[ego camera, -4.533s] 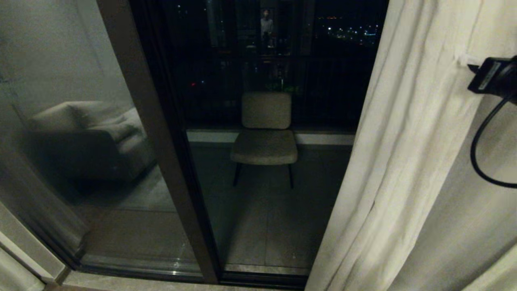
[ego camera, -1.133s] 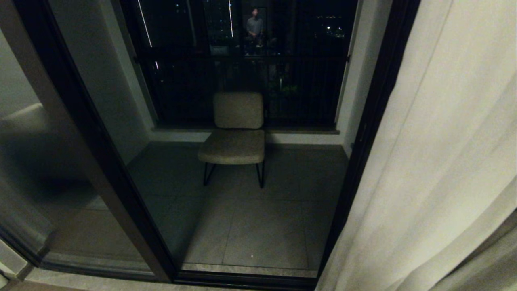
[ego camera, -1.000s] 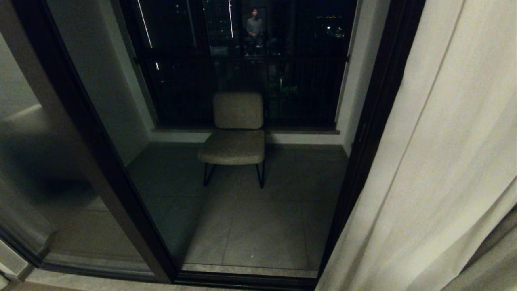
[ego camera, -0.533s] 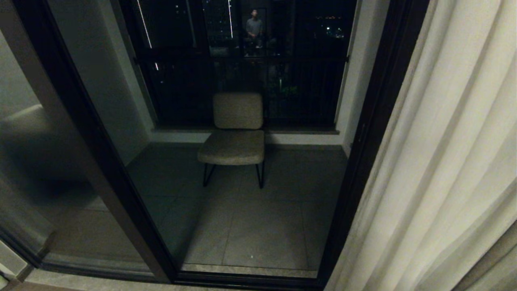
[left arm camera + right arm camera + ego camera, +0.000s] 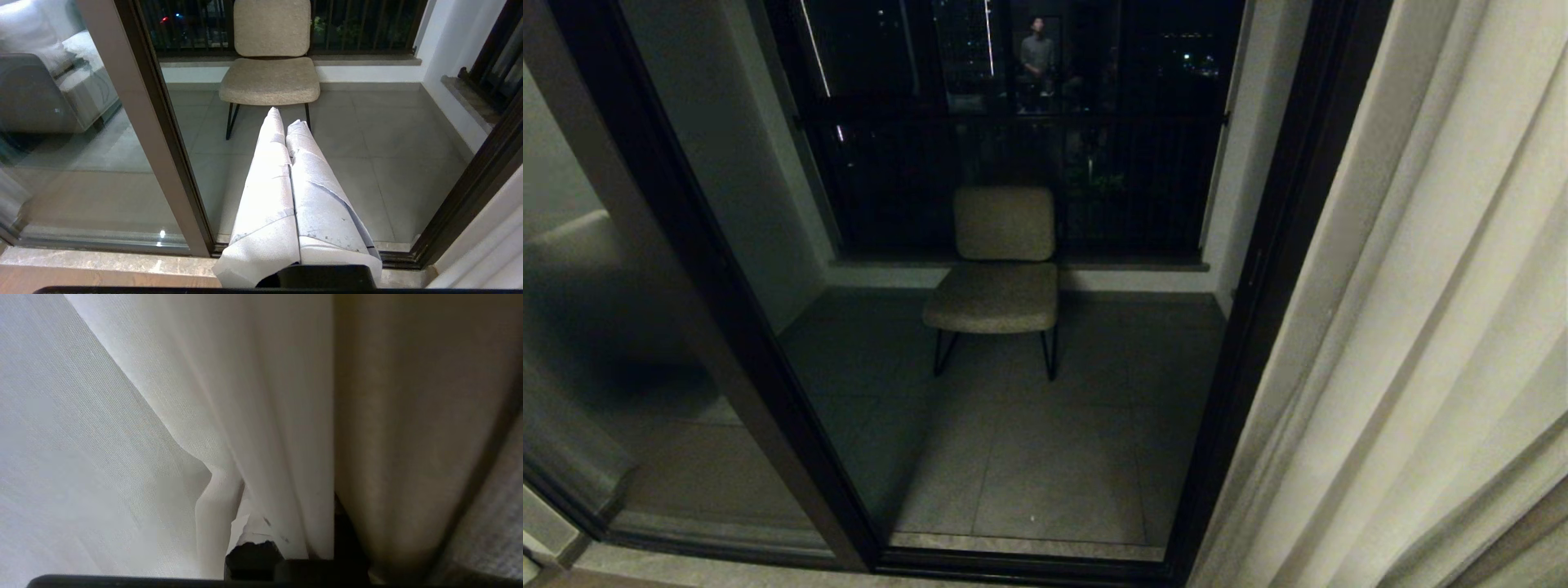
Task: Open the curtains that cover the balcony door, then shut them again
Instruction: Pull the inner curtains open on both sides
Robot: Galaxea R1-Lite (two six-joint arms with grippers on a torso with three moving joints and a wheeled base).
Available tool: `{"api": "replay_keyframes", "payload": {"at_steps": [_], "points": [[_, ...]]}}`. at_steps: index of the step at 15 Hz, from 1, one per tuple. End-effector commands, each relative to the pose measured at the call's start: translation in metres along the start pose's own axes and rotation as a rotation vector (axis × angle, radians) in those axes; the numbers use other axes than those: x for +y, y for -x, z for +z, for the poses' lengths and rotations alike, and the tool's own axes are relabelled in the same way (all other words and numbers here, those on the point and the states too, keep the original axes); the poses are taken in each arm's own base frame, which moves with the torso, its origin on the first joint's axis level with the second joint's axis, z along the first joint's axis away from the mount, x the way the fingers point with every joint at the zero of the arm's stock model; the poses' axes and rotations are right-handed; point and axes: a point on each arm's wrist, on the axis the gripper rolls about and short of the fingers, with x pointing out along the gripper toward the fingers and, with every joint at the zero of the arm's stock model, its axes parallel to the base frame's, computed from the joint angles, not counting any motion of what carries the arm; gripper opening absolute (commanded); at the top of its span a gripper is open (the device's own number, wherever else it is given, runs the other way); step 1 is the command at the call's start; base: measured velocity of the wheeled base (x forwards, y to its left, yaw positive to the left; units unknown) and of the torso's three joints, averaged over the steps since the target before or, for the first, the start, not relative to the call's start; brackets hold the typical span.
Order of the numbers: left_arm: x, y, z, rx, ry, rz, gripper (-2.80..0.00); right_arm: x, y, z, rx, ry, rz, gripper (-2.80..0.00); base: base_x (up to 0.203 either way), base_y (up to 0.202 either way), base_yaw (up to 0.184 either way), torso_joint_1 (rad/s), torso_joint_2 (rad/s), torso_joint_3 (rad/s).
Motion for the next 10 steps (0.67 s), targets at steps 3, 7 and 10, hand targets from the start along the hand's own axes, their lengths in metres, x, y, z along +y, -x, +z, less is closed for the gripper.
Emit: {"api": "replay_keyframes", "payload": {"at_steps": [3, 7, 10], "points": [[0.0, 0.0, 0.0, -0.001, 0.0, 0.001, -2.8, -0.025, -0.013, 0.002, -0.024, 0.016, -0.061, -2.8, 0.0, 0.0, 0.0, 0.0, 0.0, 0.0], [0.0, 0.0, 0.0, -0.001, 0.0, 0.001, -2.8, -0.047, -0.023, 0.001, -0.033, 0.029, -0.112, -2.8, 0.0, 0.0, 0.0, 0.0, 0.0, 0.0], [0.0, 0.0, 0.0, -0.001, 0.0, 0.001, -2.8, -0.05, -0.024, -0.002, -0.029, 0.03, -0.119, -2.8, 0.0, 0.0, 0.0, 0.0, 0.0, 0.0]]}}
